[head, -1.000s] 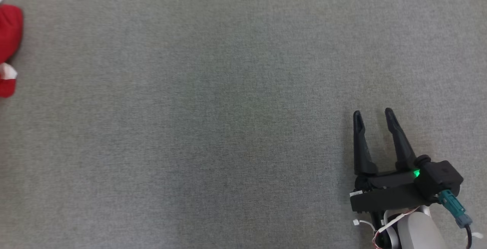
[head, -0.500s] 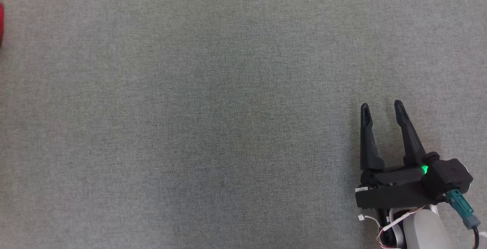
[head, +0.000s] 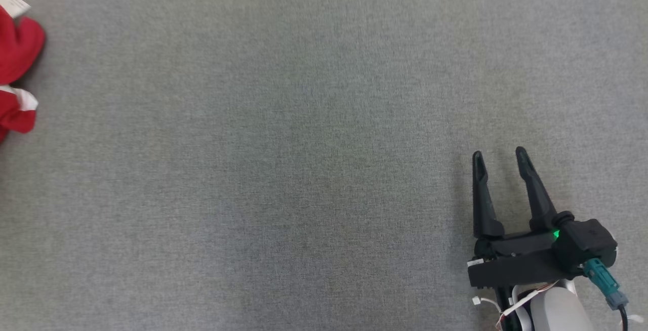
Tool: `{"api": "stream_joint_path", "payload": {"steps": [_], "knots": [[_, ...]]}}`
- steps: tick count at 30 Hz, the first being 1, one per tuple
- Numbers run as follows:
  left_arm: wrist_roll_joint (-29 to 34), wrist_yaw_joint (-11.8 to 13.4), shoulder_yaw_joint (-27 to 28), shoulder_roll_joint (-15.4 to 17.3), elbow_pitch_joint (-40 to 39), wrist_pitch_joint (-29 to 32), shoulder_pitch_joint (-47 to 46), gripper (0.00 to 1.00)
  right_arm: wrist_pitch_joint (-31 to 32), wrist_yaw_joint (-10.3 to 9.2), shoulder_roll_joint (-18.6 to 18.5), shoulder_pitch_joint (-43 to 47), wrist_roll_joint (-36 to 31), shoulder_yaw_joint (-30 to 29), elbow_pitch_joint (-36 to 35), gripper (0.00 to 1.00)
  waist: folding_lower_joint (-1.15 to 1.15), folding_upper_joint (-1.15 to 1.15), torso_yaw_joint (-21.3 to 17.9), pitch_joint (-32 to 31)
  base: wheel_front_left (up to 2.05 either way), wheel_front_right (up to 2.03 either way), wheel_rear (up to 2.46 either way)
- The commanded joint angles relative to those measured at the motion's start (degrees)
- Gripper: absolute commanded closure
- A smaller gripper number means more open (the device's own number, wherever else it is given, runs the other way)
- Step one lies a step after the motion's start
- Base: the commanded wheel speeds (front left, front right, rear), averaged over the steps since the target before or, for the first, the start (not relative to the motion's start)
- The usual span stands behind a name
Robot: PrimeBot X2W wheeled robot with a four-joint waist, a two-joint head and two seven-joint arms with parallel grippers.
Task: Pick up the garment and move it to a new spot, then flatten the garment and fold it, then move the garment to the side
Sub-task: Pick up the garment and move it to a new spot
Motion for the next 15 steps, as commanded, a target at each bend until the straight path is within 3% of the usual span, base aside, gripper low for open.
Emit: {"api": "stream_joint_path", "payload": {"steps": [1,7,15], "knots": [[0.1,-0.2,-0.6,0.5,-1.4,-1.1,-1.6,1.0,0.0,0.19,0.1,0.9,0.6,0.5,0.4,0.0,0.0,0.0,0.7,-2.6,0.0,0.0,0.0],[-0.2,-0.3,-3.0,0.6,-6.8,-2.2,-4.1,1.0,0.0,0.19,0.1,1.5,2.0,1.3,1.4,0.0,0.0,0.0,0.7,-5.7,0.0,0.0,0.0],[-2.9,-0.3,-8.0,-0.6,-19.7,-2.3,-7.4,1.0,0.0,0.19,0.1,2.4,4.5,2.6,2.5,0.0,0.0,0.0,-1.3,-9.2,0.0,0.0,0.0]]}}
